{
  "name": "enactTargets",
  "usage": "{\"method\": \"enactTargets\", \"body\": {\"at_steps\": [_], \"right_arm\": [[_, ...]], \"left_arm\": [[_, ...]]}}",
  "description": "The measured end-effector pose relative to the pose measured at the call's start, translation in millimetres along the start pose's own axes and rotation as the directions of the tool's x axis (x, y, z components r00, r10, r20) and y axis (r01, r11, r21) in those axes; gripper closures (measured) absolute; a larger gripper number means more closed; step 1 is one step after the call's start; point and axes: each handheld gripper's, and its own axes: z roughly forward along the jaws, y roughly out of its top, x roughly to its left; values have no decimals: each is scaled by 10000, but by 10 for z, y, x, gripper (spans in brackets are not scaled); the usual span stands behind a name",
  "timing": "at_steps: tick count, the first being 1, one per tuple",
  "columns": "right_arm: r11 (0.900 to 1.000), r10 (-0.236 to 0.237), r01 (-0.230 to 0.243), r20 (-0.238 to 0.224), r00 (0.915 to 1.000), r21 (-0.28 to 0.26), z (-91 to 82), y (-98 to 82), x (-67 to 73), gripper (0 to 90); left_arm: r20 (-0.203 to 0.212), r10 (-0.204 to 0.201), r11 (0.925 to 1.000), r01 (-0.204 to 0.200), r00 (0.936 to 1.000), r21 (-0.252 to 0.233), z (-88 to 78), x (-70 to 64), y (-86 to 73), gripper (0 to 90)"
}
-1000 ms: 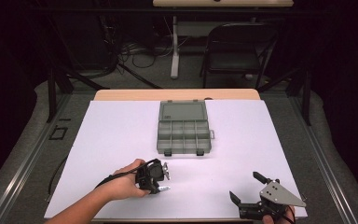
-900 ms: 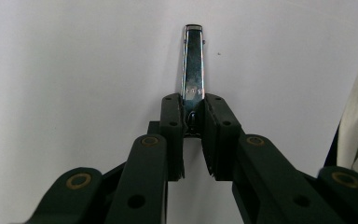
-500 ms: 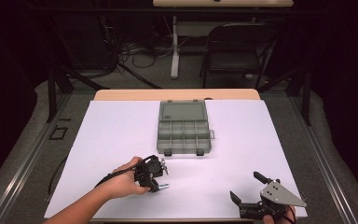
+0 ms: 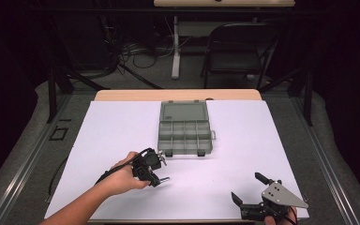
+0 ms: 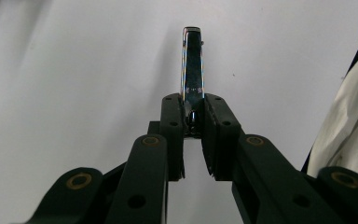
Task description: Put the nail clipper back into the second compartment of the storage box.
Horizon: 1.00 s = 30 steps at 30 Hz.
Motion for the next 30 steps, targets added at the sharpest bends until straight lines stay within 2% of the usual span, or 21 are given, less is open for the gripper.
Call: {"method": "enactTargets", "body": {"at_steps": [4, 11, 18, 26, 30], "right_arm": [[10000, -5, 5, 2, 10000, 9, -2, 0, 0, 0], [10000, 5, -5, 0, 10000, 7, -3, 0, 2, 0], [10000, 8, -8, -7, 10000, 6, -2, 0, 3, 0], [10000, -16, 16, -12, 10000, 16, -1, 0, 0, 0], [10000, -14, 14, -40, 10000, 8, 2, 0, 1, 0]], "left_arm": [[-125, -402, 9990, 399, 9991, -189, -93, 38, 17, 793], [-419, -1024, 9930, 996, 9939, -637, -285, 108, 52, 794], [-610, -1317, 9877, 1257, 9894, -924, -447, 191, 116, 794], [-831, -1791, 9776, 1678, 9803, -1271, -636, 372, 223, 794], [-933, -1929, 9751, 1802, 9768, -1295, -701, 432, 288, 794]]}}
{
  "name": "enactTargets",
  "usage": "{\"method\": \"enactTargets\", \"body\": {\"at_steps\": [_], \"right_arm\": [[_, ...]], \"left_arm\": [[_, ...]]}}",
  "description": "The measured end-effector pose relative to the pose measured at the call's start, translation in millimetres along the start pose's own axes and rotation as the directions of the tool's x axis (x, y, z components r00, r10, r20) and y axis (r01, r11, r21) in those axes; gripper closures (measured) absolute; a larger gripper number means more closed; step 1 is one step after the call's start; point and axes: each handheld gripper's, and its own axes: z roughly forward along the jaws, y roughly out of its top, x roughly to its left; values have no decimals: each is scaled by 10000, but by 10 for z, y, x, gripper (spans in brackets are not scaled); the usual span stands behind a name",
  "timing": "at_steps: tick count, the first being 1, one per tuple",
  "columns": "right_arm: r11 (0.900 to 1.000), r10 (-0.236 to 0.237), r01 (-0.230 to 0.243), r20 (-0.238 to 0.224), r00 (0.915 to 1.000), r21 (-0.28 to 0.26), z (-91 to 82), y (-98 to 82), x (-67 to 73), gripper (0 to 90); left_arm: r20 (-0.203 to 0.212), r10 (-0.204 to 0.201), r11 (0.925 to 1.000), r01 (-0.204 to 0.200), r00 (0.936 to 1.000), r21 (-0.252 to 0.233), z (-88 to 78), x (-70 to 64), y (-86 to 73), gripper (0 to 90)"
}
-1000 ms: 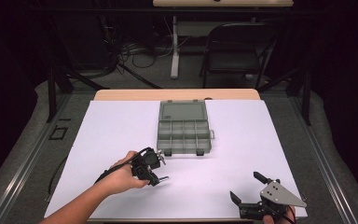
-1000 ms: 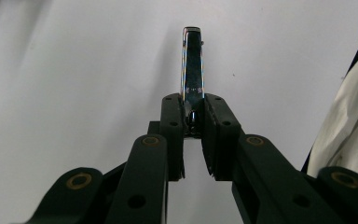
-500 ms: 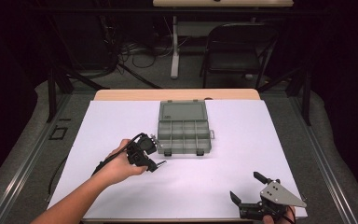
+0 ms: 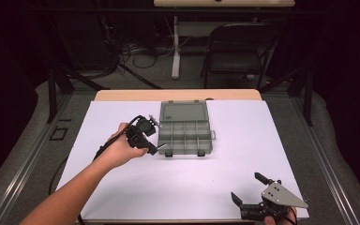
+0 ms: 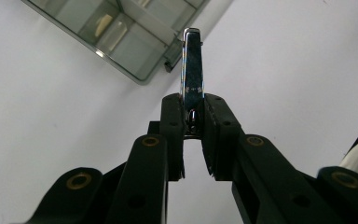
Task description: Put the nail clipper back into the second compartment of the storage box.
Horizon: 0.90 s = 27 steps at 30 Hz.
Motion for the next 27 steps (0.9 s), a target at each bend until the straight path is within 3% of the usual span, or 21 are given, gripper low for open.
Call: {"method": "enactTargets", "body": {"at_steps": [27], "right_arm": [[10000, 54, -54, -51, 10000, -57, -5, -1, -4, 0]], "left_arm": [[-529, -889, 9956, 872, 9946, -342, 5, 282, 473, 794]]}}
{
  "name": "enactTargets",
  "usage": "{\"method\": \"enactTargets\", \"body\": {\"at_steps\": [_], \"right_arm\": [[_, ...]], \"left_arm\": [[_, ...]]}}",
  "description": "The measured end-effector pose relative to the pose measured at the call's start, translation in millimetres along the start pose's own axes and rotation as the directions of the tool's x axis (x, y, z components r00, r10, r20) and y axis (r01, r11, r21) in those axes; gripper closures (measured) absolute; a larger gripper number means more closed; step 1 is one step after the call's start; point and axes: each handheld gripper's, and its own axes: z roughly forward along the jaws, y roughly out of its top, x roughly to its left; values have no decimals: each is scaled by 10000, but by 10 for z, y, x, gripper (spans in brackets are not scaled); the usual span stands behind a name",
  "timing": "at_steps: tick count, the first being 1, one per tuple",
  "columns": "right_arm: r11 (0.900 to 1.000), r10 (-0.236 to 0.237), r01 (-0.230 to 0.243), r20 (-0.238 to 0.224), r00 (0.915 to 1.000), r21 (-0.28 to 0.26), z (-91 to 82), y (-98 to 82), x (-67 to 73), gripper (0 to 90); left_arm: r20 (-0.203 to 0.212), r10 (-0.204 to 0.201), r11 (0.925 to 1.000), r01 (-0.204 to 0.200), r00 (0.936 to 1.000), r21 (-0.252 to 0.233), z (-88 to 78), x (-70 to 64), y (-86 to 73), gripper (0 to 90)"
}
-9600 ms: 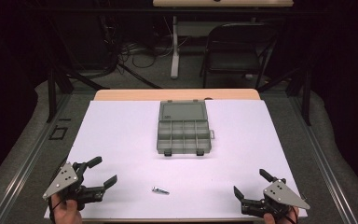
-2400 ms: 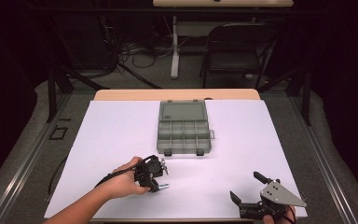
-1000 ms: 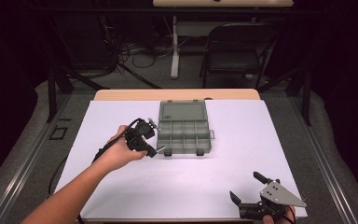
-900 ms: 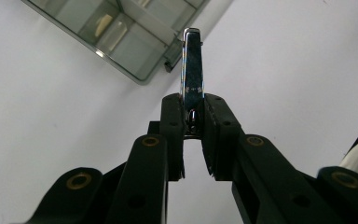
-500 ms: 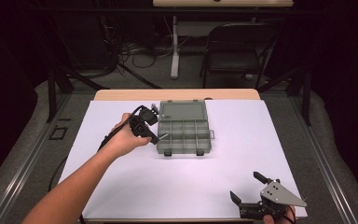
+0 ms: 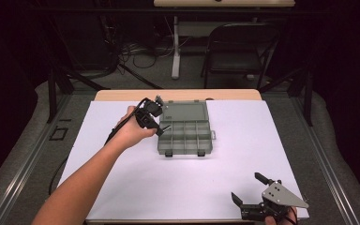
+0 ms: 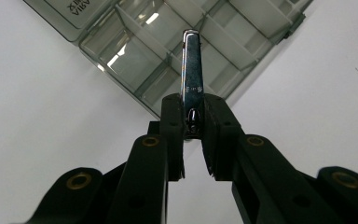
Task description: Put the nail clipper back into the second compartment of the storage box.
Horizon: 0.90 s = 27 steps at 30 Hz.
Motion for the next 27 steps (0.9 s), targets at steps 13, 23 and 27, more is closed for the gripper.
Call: {"method": "enactTargets", "body": {"at_steps": [13, 23, 27], "right_arm": [[10000, -38, 38, -11, 10000, -43, -1, 2, 0, 0], [10000, -4, 4, -14, 10000, -15, -4, 1, -1, 0], [10000, 2, -2, -11, 10000, -32, -4, 1, 1, 0]], "left_arm": [[-342, -570, 9980, 559, 9978, -309, 43, 80, 108, 794], [-350, -818, 9943, 791, 9960, -716, 93, 73, 176, 794], [-297, -859, 9937, 835, 9959, -751, 128, 66, 205, 794]]}}
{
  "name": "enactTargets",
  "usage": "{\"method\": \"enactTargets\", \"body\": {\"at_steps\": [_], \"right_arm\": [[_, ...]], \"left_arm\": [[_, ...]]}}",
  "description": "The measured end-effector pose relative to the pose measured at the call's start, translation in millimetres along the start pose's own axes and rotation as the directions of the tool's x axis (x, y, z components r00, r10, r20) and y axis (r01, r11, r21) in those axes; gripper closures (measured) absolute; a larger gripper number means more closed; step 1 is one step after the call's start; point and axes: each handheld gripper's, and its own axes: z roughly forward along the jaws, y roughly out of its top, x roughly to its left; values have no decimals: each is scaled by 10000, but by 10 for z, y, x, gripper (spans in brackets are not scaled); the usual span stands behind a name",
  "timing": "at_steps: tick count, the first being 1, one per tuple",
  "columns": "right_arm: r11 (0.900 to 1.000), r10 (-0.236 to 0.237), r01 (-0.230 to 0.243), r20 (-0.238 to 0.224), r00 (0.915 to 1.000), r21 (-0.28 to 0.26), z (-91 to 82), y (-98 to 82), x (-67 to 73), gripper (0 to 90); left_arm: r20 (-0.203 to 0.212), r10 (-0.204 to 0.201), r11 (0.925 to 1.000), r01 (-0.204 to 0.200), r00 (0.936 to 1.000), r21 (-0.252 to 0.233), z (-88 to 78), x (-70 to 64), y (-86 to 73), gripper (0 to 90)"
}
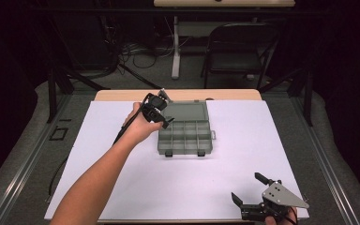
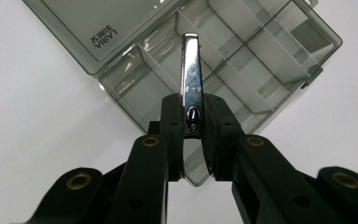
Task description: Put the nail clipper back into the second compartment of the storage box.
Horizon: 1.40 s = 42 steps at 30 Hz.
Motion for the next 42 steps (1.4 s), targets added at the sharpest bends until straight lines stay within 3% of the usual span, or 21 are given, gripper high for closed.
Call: {"method": "enactTargets", "body": {"at_steps": [33, 42], "right_arm": [[10000, -2, 2, -106, 9999, 3, -3, -3, -20, 0], [10000, 13, -14, -75, 10000, -54, -8, -6, -29, 0]], "left_arm": [[-209, -918, 9950, 909, 9956, -416, 465, 24, 122, 794], [-198, -1022, 9947, 1018, 9946, -166, 603, 12, 149, 794]]}}
